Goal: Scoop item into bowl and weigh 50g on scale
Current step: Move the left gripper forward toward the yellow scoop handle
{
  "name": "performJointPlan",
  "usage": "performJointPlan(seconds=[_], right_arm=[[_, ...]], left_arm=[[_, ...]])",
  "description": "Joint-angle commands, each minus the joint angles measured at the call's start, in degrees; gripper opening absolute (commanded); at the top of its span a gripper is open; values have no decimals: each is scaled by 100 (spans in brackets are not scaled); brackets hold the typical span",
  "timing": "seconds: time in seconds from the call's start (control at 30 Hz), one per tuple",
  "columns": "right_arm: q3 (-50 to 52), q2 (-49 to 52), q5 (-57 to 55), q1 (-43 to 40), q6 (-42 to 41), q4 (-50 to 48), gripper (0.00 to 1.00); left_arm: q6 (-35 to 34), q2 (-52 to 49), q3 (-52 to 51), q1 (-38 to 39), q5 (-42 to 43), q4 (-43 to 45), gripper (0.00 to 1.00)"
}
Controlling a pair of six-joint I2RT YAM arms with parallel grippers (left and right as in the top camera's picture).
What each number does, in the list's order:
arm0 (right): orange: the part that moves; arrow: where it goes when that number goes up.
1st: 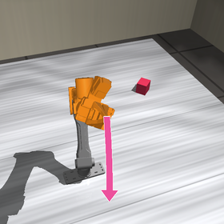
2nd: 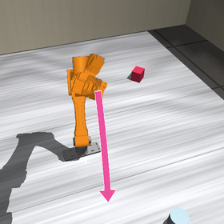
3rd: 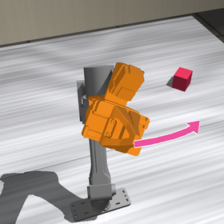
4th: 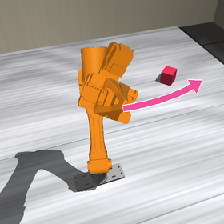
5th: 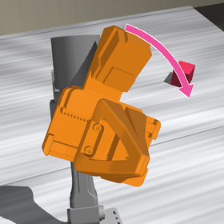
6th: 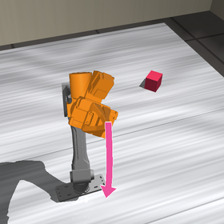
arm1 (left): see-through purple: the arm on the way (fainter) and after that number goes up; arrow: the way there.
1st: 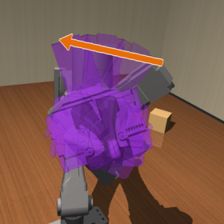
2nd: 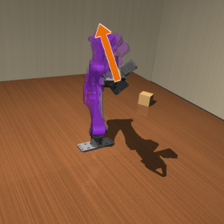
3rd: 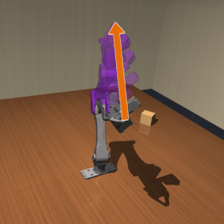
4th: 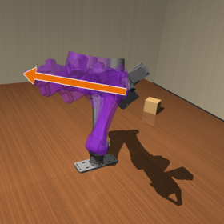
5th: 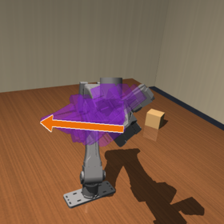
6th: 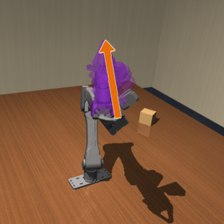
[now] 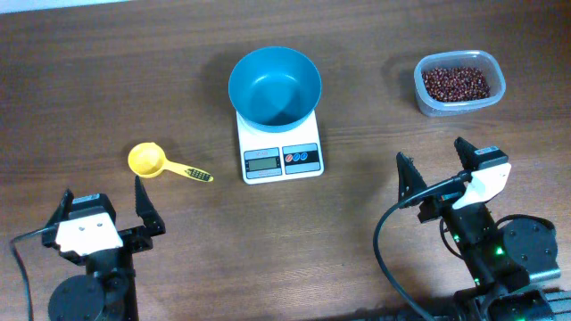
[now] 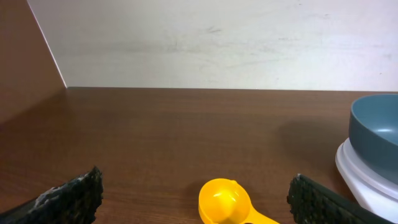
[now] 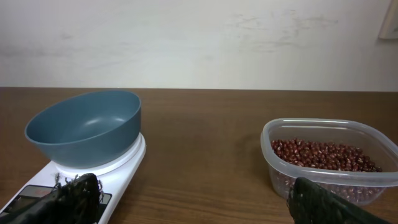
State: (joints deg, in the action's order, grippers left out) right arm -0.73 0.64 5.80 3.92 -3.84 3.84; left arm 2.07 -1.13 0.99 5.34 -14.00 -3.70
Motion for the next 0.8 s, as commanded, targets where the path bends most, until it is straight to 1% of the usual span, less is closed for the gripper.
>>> performJointPlan(seconds=[0.0, 0.77], right_arm=[[42, 310, -48, 92, 44, 22, 99], [42, 310, -48, 92, 44, 22, 99]], left_arm=[[-35, 83, -50, 249, -39, 39, 99], [-35, 83, -50, 249, -39, 39, 99]])
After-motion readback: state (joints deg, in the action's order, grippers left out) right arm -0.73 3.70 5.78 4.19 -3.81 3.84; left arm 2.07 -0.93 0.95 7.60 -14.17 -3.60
